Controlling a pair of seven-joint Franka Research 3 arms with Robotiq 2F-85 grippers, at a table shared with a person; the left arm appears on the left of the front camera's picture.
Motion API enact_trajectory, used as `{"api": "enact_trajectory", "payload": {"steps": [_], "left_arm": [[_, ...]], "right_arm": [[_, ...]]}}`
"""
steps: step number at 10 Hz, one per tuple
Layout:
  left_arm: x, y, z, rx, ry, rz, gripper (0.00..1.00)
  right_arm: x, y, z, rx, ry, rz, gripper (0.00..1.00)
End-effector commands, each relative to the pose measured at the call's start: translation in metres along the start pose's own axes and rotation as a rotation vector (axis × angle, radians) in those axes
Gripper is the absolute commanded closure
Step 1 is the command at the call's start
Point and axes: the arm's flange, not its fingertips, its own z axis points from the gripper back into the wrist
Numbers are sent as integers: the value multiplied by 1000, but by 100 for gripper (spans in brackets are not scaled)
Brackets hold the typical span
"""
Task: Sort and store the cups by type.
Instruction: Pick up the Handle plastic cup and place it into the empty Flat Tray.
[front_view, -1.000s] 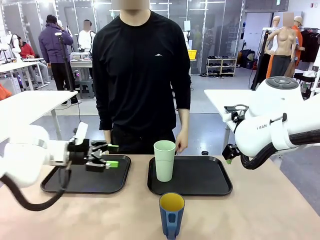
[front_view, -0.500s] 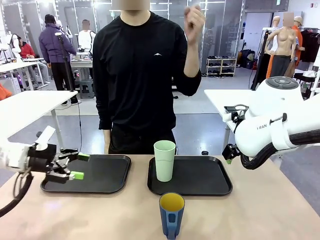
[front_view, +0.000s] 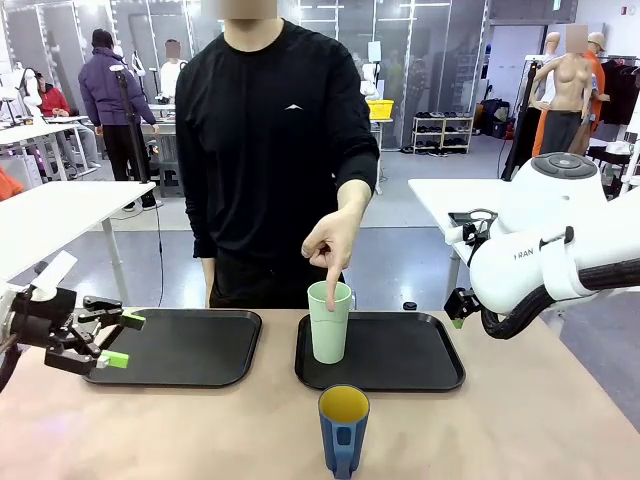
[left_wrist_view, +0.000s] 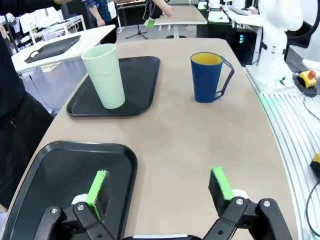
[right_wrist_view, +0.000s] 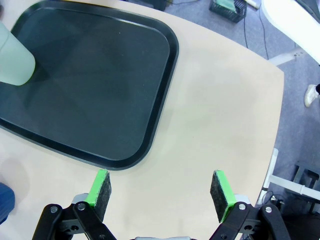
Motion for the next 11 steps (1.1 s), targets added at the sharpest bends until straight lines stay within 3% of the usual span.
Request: {"api": "enact_trajectory", "payload": {"steps": [1,2,7,9,11], "left_arm": [[1,-2,5,-19,46,23,0],[0,0,0,0,0,0,0],[-1,-1,1,-8,9,1,0],[11,0,19,43,232,-66,0],[17,-12,37,107,385,-54,0]], "right_arm": [[0,-1,0,0,-1,-2,0],[0,-1,0,0,-1,-2,0],[0,-1,0,0,-1,-2,0],[0,-1,0,0,-1,-2,0],[0,-1,0,0,-1,-2,0]]}}
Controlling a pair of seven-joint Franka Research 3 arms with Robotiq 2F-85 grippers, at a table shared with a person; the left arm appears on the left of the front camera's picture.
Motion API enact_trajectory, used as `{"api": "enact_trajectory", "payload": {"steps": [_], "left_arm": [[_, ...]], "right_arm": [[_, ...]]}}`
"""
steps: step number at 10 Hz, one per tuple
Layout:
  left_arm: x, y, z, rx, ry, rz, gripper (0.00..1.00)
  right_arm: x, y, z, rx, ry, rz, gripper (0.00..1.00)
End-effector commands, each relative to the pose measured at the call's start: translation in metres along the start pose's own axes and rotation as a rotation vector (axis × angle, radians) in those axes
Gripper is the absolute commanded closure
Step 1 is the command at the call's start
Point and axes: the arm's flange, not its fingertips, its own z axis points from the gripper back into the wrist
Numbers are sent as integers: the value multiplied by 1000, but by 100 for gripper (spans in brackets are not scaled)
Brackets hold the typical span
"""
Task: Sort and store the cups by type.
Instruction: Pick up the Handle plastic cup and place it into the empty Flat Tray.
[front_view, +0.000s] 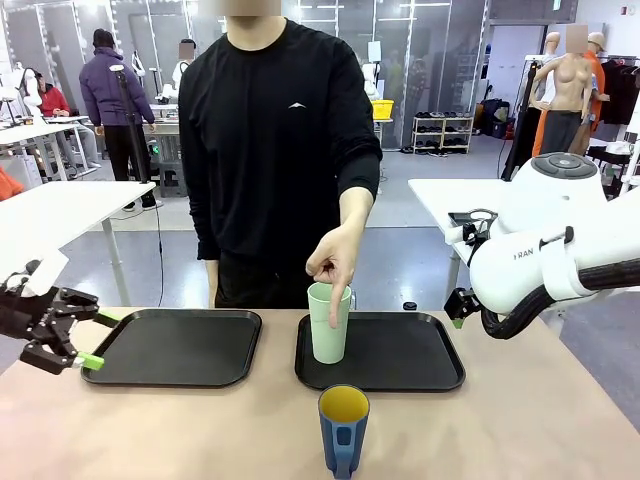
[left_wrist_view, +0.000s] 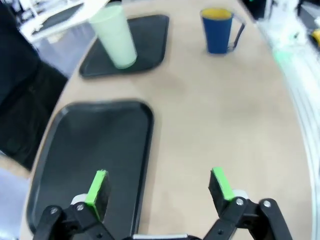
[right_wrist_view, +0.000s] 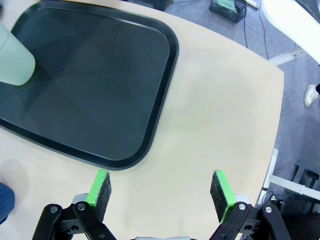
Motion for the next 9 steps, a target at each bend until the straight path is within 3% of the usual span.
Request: {"api": "enact_trajectory", "payload": {"steps": [1,3,4,9], "left_arm": [[6,-19,10,40,111,42,0],[3,-23,19,88,149,62,0],[0,-10,17,55,98,15,0],[0,-10,17,55,98,15,0]], "right_arm": [[0,-1,0,-1,-1,-2,0],[0,-1,0,-1,-1,-2,0],[0,-1,0,-1,-1,-2,0],[-5,-7,0,-11,8,-3,0]]}}
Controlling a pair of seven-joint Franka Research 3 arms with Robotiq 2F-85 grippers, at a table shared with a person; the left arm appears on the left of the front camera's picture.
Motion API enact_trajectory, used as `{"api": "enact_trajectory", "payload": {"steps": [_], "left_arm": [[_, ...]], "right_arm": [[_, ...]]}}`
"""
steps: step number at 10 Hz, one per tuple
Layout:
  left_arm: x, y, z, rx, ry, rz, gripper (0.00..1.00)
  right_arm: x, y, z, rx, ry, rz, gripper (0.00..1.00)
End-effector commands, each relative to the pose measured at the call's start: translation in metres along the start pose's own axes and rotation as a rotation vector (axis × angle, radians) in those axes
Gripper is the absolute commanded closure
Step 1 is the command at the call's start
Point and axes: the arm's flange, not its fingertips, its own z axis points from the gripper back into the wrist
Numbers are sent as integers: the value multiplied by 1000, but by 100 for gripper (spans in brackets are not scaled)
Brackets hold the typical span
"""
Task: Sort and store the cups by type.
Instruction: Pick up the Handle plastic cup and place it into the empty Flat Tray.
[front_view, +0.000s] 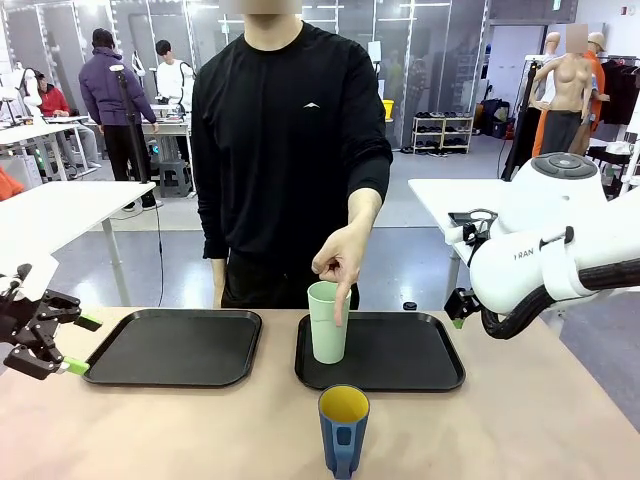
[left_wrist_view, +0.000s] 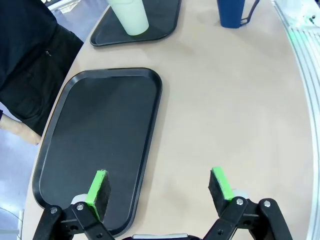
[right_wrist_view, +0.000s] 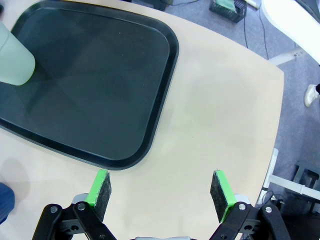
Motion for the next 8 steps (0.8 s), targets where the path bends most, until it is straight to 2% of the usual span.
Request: {"api": "enact_trajectory", "payload": {"steps": [1,3,8], "left_arm": [[-1,5,2,-7,-10,-9,0],[-1,5,2,-7,-10,-9,0],[-1,5,2,-7,-10,-9,0]], "right_arm": [[-15,-11,5,16,23,39,0],[-34,-20,13,-18,65,181,0],[-43,-37,9,0,99,545,0]]}}
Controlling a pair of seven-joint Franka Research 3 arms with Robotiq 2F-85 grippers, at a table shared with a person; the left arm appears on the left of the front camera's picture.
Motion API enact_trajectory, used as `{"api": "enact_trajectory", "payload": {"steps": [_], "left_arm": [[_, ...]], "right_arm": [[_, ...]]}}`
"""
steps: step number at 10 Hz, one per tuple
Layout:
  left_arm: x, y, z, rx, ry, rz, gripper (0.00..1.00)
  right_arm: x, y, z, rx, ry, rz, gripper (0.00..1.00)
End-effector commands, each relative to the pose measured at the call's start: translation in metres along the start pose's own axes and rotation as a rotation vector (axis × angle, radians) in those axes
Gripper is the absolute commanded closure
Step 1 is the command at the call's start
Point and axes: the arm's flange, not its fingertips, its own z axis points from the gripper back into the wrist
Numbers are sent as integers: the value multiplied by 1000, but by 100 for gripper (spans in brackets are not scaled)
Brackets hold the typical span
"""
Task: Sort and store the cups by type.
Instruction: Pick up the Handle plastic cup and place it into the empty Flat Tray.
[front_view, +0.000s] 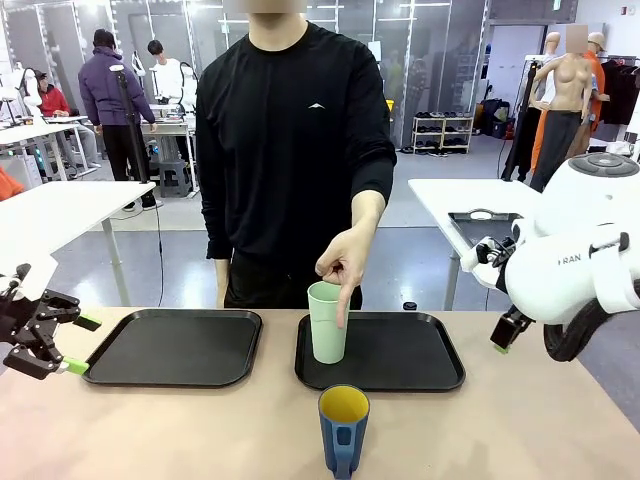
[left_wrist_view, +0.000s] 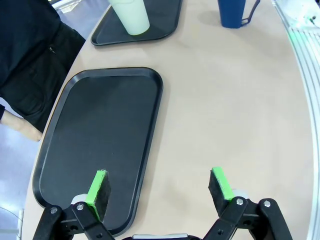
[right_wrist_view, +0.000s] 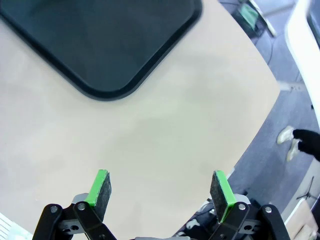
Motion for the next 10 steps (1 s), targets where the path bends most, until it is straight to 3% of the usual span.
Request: {"api": "enact_trajectory", "payload": {"steps": [1,2,6,7,10], "left_arm": [[0,5,1,-9,-9,-12,0],[0,5,1,-9,-9,-12,0],[0,5,1,-9,-9,-12,0],[0,5,1,-9,-9,-12,0],[0,5,1,-9,-9,-12,0]], "right_arm": [[-6,-2,-7,-6,-11,86,0],[0,0,0,0,0,0,0],[-2,-1,-2,0,3,34,0],[-6,4,-9,75,25,186,0],[-40,9,-25,227,-75,428,0]]}}
